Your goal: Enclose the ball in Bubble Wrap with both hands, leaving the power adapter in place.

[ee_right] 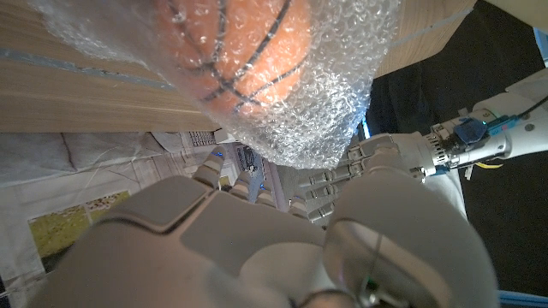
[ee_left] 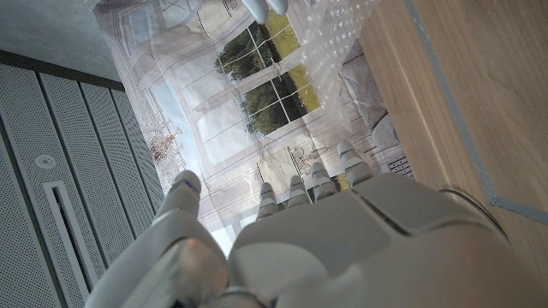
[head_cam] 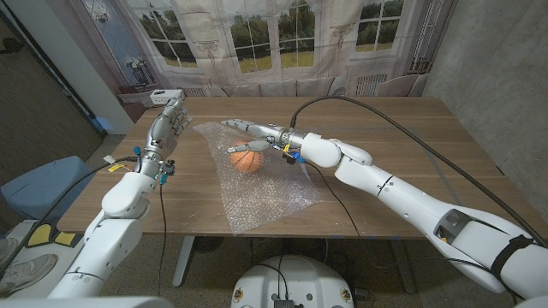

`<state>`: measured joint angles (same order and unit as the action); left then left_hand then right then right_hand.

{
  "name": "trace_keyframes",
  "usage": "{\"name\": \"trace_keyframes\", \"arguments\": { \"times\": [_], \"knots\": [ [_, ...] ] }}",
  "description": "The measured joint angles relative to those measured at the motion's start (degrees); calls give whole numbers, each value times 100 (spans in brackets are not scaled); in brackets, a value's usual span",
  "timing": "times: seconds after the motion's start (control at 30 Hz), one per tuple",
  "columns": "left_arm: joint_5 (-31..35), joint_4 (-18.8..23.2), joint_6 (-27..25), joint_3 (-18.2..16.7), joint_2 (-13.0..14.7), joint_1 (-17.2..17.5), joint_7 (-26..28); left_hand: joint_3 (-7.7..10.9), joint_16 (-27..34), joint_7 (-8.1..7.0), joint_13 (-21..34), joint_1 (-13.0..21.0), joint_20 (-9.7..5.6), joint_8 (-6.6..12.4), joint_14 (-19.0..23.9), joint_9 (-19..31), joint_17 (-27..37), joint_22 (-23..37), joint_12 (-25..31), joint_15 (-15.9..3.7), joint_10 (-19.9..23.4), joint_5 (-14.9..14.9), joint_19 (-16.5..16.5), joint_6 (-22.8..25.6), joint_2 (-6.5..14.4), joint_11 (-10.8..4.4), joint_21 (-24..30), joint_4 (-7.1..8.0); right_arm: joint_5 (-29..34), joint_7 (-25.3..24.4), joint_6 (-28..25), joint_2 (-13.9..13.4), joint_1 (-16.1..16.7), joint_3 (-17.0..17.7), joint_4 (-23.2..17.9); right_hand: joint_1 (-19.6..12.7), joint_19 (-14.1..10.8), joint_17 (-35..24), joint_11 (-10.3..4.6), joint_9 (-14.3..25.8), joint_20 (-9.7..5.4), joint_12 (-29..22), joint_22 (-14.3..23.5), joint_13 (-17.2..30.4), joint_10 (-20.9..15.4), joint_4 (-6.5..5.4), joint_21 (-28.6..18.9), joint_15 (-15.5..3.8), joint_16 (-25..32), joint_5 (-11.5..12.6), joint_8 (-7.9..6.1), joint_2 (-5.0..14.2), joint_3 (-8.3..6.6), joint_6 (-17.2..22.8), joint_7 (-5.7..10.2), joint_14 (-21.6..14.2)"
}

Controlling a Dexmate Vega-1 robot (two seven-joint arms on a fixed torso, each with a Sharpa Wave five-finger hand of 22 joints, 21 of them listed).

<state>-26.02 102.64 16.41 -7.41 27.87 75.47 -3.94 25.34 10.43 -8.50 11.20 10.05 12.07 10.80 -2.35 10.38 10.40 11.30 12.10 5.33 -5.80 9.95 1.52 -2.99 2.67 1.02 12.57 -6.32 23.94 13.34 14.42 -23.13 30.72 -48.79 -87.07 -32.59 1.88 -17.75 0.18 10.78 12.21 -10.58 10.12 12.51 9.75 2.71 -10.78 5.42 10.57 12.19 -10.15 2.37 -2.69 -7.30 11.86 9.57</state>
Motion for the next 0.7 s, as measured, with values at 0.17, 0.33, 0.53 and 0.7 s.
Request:
{"name": "trace_keyframes", "arguments": {
  "times": [0.17, 0.33, 0.53, 0.7],
  "knots": [
    [-21, -3, 47, -18, -19, 25, -26, 0, 0, 0, 0, -15, 2, 0, 0, 0, 0, 0, 0, 0, 0, 0, -2, 0, 16, 0, 0, 0, 436, 130, -203, 103, -159, -217, 67, 0, 107, 39, -9, 4, 0, 22, 7, 0, 8, 17, 0, 0, 0, 0, 0, 0, -17, -117, 32, -1],
    [-43, -33, 85, -29, -33, 41, -61, 0, 0, 0, 0, -39, 32, 0, 0, 0, 0, 0, 0, 0, 0, 0, -33, 0, -8, 0, 0, 0, 797, 244, -435, 192, -279, -376, 145, -21, 174, 74, -8, 4, 11, 22, 16, 0, 8, 24, 0, -1, 0, 0, 0, 24, -24, -255, 31, -1],
    [-67, -72, 139, -34, -46, 48, -100, -24, 0, 0, 0, -69, 32, 0, 0, 1, 1, 0, 0, 0, 0, 0, -32, 0, 22, 0, 0, 24, 1226, 357, -697, 262, -417, -594, 192, -75, 173, 112, -8, 3, 11, -3, 16, 0, 8, 95, 0, -1, 79, 0, 0, 77, -47, -255, 31, -2],
    [-114, -133, 186, -34, -55, 21, -159, -24, 0, 0, 0, -69, 32, 0, 0, 1, 1, 0, 0, 0, 0, 0, -32, 0, 22, 0, 0, 24, 1646, 557, -1003, 310, -523, -743, 220, -217, 6, 158, -8, 3, -20, -23, 38, 0, 7, 214, -99, -22, 134, 0, 0, 25, -58, -254, 31, 19]
  ]
}}
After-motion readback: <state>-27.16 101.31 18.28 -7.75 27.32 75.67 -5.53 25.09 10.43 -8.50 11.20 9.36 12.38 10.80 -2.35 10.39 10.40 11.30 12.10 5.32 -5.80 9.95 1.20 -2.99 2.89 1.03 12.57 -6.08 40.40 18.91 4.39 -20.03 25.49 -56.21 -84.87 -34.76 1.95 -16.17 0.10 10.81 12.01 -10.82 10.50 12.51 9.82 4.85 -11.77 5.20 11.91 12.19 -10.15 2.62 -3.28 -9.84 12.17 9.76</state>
